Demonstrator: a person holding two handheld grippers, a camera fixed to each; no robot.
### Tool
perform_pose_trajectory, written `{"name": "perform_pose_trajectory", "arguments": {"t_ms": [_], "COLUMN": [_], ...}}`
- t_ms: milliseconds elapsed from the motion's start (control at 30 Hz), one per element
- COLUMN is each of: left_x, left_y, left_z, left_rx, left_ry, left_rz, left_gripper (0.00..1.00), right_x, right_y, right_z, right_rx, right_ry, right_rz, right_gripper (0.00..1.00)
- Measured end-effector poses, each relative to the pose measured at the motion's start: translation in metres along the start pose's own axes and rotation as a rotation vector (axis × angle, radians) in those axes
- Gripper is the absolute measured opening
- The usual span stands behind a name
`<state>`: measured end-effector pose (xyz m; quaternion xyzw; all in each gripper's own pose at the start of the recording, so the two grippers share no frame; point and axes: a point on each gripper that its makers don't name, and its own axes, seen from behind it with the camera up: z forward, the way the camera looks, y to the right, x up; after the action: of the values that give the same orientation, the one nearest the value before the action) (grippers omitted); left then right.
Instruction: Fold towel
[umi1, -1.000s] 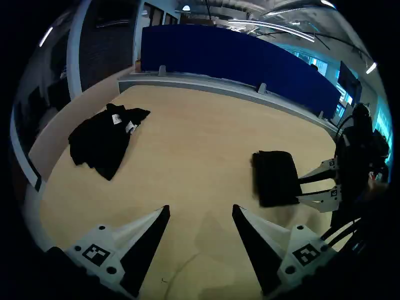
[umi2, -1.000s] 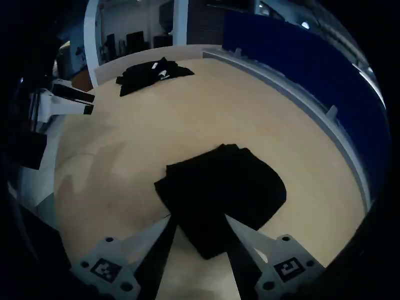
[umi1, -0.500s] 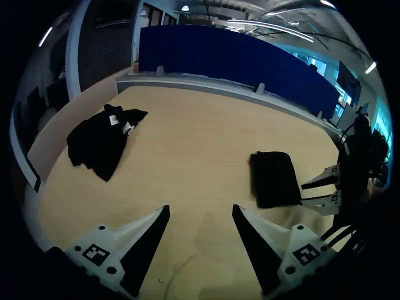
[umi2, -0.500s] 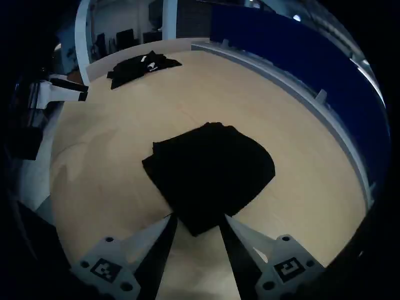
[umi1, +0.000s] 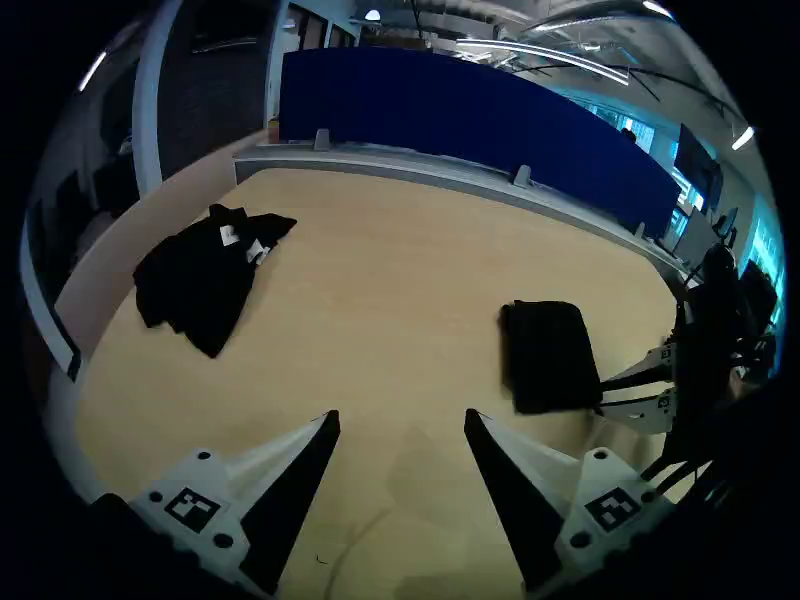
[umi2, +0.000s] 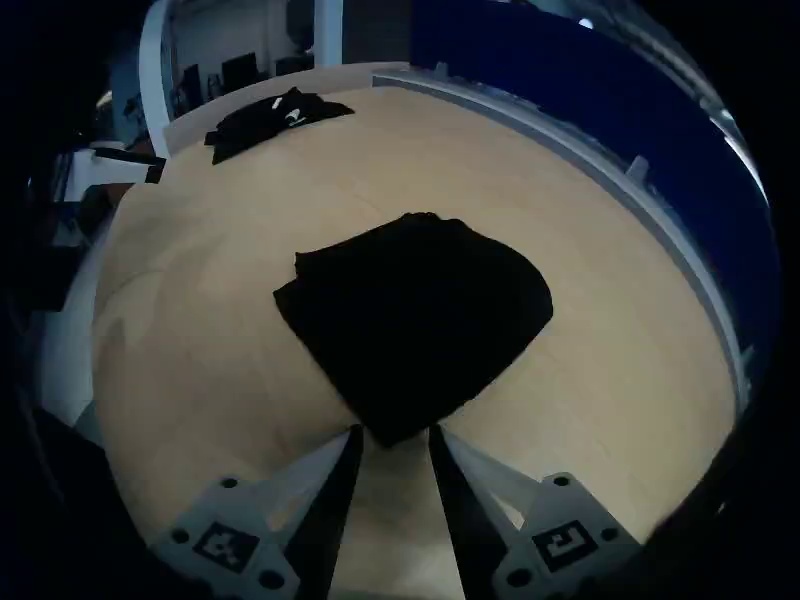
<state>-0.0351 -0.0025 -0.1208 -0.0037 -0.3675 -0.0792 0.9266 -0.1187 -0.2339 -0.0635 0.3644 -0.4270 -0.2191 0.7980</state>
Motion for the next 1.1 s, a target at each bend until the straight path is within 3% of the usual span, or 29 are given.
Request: {"name": "perform_pose_trajectory", "arguments": {"t_ms": [600,867,1100], "left_x": [-0.001,0.000,0.004], "left_y": [0.000,0.000,0.000], "left_z": [0.002,0.001,0.000], "left_rx": [-0.003,-0.004,-0.005], "left_ry": [-0.006,-0.005,-0.003], "left_rz": [0.008,0.012,0.017], "left_gripper": [0.93,0.93,0.93], "right_x": [-0.006,-0.002,0.016], "right_y": [0.001,0.004,0.011], "right_z": [0.004,0.002,-0.012], "right_rx": [-0.001,-0.009,-0.025], "right_ry": [-0.002,0.016,0.061], "right_rz": [0.030,0.026,0.009], "right_gripper": [0.06,0.02,0.02]}}
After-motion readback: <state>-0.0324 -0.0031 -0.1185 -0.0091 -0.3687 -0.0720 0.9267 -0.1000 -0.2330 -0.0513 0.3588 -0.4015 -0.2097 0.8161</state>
